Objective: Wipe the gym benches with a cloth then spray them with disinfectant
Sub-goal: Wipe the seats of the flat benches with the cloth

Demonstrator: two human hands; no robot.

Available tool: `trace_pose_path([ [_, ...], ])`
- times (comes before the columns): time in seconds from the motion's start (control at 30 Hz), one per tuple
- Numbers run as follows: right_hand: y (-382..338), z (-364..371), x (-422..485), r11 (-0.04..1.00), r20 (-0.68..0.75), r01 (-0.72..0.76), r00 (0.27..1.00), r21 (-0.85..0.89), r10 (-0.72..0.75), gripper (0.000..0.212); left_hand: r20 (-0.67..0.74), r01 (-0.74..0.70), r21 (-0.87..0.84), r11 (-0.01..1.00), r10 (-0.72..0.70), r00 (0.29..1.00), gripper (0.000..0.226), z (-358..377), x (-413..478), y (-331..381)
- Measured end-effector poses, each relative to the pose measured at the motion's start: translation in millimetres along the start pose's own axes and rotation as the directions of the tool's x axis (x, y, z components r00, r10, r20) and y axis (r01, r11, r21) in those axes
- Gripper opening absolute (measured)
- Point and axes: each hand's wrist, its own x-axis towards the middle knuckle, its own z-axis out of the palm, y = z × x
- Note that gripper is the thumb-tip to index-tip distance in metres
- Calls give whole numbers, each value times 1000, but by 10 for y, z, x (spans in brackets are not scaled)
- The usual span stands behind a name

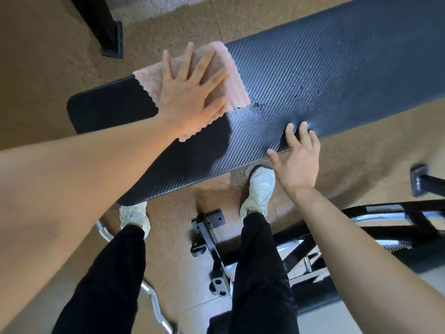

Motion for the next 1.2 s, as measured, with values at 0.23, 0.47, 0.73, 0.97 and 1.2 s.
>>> trace_pose_path([
  [0.23, 46, -24, 4, 1000, -9, 16, 1000, 14, -15, 72, -1, -26, 12, 1000, 26, 1000, 68, 104, -176, 348],
  [0.47, 260, -85, -1, 973, 45, 32, 998, 229, -43, 63, 96, -304, 4, 953, 302, 948, 69, 407, -729, 978],
  [0.73, 721, -344, 81, 904, -105, -83, 985, 419, 139, 52, 125, -410, 58, 910, 401, 908, 67, 228, -332, 837],
  [0.97, 1122, -421, 512, 956, -84, -193, 973, 220, 215, 86, 27, -177, 37, 984, 176, 984, 65, -80, 700, 878],
  [1.2, 1250, -423, 658, 992, -2, -127, 992, 13, 127, 86, 17, -150, 47, 988, 150, 989, 68, -28, 722, 1267],
])
